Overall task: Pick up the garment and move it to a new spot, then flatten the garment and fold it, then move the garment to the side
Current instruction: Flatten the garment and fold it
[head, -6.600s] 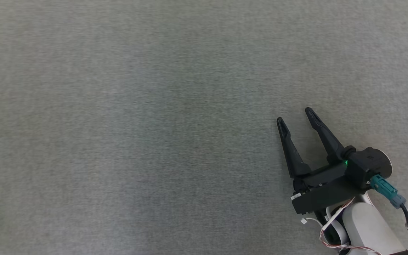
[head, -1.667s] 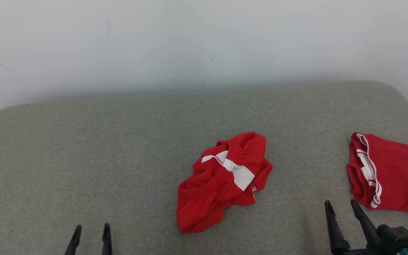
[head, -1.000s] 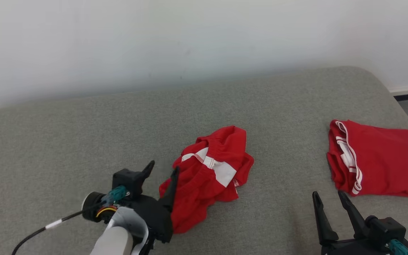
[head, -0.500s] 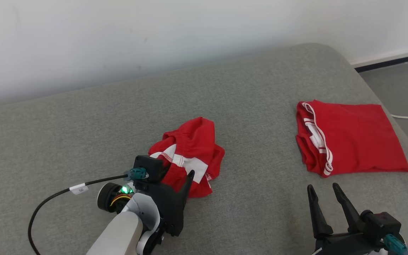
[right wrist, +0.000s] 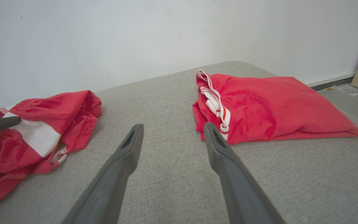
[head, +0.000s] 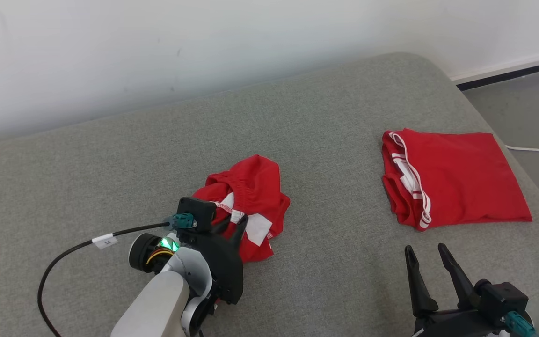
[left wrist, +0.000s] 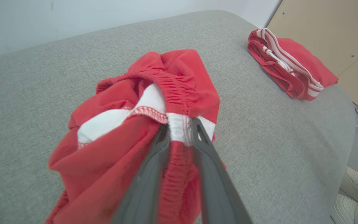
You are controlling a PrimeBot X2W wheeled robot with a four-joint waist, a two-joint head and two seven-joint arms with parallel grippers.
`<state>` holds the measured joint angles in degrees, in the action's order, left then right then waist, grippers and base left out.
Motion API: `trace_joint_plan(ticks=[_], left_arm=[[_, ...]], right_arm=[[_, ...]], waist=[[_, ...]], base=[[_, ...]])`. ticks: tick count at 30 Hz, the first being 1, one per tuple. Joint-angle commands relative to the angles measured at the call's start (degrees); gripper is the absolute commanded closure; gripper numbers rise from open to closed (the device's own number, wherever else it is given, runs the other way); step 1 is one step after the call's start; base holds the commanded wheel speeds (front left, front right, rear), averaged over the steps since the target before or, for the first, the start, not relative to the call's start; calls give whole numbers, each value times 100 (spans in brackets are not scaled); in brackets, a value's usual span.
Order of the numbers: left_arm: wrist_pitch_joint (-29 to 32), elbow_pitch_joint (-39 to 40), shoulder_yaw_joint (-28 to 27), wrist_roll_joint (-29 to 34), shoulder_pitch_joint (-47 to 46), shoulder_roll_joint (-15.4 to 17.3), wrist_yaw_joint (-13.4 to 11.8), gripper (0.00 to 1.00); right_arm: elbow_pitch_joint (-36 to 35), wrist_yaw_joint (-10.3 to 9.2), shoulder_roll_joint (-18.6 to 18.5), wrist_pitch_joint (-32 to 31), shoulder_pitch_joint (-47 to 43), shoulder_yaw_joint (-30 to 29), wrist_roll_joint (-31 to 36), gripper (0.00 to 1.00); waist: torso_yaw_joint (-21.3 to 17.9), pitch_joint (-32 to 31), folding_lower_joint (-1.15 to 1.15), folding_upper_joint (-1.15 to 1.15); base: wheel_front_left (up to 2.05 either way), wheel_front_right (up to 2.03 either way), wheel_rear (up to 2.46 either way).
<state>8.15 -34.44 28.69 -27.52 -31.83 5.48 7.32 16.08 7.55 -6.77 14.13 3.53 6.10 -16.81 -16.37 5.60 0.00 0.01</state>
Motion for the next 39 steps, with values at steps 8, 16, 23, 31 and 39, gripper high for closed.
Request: trace_joint_plan(ticks=[8, 16, 23, 31, 39], left_arm=[[-33, 92, 101, -81, -81, 0, -4, 100], [-578, 1137, 23, -771, -520, -208, 11, 100], [-1097, 2339, 188, -1996, -926, -258, 16, 100], [-1605, 2801, 743, -3854, -1033, -250, -151, 100], [-1830, 1429, 817, -3768, -125, 30, -630, 100]], right_arm=[[61, -15, 17, 35, 78, 49, -17, 0], [63, -15, -14, 48, -7, -14, -39, 0], [44, -15, -35, 24, -65, -36, -33, 0], [43, -15, -9, -21, -116, -6, -50, 0], [56, -15, 11, -21, -72, 120, -77, 0]], waist=[[19, -49, 0, -1], [146, -125, 0, -1], [352, -204, 0, -1], [660, -321, 0, -1], [811, -360, 0, -1]], base=[[0, 0, 0], [0, 0, 0], [0, 0, 0], [0, 0, 0], [0, 0, 0]])
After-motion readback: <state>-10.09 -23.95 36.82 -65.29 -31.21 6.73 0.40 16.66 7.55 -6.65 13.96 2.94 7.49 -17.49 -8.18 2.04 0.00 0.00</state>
